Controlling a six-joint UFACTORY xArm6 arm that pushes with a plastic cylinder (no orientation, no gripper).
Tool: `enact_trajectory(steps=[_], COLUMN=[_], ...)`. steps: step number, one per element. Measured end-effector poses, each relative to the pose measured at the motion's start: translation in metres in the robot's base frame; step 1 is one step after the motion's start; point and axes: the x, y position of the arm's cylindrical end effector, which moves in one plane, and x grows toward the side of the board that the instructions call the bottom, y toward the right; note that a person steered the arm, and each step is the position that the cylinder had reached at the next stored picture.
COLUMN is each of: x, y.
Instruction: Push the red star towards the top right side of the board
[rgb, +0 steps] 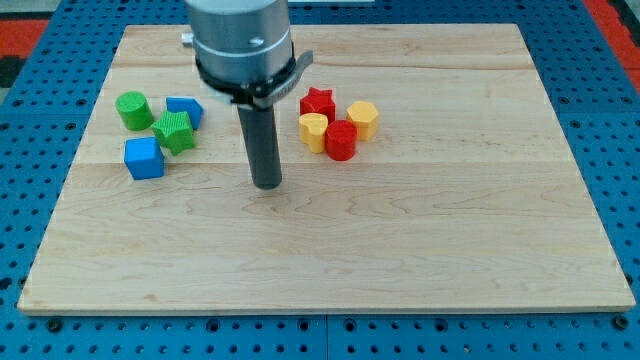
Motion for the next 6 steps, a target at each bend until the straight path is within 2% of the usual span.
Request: enact_trajectory(steps=[3,4,6], x=[-0.064,-0.089,-0.142], y=[0.014,0.035,0.132])
